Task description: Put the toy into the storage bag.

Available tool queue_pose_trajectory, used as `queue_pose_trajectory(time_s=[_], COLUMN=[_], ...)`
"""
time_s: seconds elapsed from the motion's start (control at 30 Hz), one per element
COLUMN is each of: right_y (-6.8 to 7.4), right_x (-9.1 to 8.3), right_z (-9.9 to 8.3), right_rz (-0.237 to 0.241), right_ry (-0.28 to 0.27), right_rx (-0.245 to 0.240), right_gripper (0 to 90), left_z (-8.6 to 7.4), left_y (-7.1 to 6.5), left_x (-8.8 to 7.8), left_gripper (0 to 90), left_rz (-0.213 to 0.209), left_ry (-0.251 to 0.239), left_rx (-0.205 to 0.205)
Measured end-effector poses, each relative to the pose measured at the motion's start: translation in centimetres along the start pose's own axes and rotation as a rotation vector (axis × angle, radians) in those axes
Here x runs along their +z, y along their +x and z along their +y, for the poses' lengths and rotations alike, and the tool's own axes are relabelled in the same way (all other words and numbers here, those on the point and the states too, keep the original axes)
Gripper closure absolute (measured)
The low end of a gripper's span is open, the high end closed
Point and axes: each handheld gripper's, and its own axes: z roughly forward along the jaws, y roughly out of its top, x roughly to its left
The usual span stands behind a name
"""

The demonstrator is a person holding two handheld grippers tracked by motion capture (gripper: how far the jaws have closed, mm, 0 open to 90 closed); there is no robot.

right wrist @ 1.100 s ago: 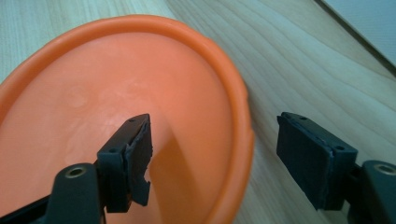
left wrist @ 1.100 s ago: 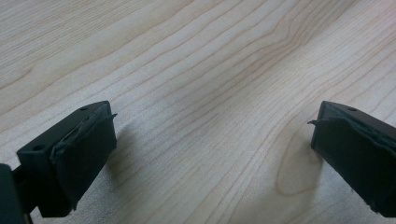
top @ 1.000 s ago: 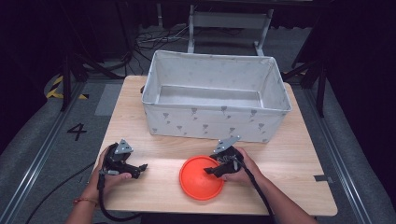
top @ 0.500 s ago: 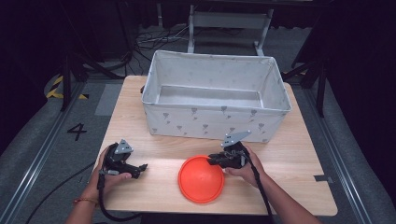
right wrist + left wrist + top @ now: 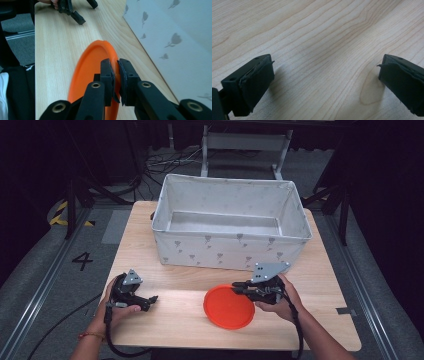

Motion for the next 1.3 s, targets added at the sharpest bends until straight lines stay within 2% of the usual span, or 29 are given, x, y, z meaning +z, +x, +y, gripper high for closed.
queue_pose_trajectory(time_s=[0.03, 0.07, 0.37, 0.47, 0.5, 0.53, 0.63, 0.87, 0.97, 1.13, 1.27, 1.3], right_y=[0.0, 0.0, -0.2, -0.1, -0.1, -0.2, -0.2, -1.0, -1.2, -1.5, -1.8, -2.0], right_x=[0.0, -1.0, -5.5, -7.5, -7.5, -9.0, -10.0, -14.2, -15.4, -17.0, -17.8, -18.1], right_z=[0.0, 0.1, 0.3, 0.3, 0.3, 0.5, 0.7, 1.7, 2.4, 3.9, 4.7, 5.1], right_rz=[0.000, -0.022, -0.090, -0.105, -0.105, -0.118, -0.127, -0.170, -0.200, -0.217, -0.229, -0.246], right_ry=[0.000, 0.008, 0.024, 0.021, 0.021, 0.023, 0.023, -0.005, -0.025, -0.024, -0.032, -0.037], right_rx=[0.000, -0.021, -0.053, -0.059, -0.059, -0.069, -0.078, -0.090, -0.101, -0.117, -0.118, -0.124], right_gripper=[82.9, 82.9, 82.9, 82.8, 82.8, 82.8, 82.9, 82.9, 82.9, 82.9, 82.9, 82.9], left_z=[0.0, 0.0, 0.0, 0.0, 0.0, 0.0, 0.0, 0.0, 0.0, 0.0, 0.0, 0.0], left_y=[0.0, 0.0, 0.0, 0.0, 0.0, 0.0, 0.0, 0.0, 0.0, 0.0, 0.0, 0.0], left_x=[0.0, 0.0, 0.0, 0.0, 0.0, 0.0, 0.0, 0.0, 0.0, 0.0, 0.0, 0.0], left_gripper=[0.4, 0.4, 0.4, 0.4, 0.4, 0.4, 0.4, 0.3, 0.4, 0.3, 0.4, 0.4], left_rz=[0.000, 0.000, 0.000, 0.000, 0.000, 0.000, 0.000, 0.000, 0.000, 0.000, 0.000, 0.000], left_ry=[0.000, 0.000, 0.000, 0.000, 0.000, 0.000, 0.000, 0.000, 0.000, 0.000, 0.000, 0.000], left_rx=[0.000, 0.000, 0.000, 0.000, 0.000, 0.000, 0.000, 0.000, 0.000, 0.000, 0.000, 0.000])
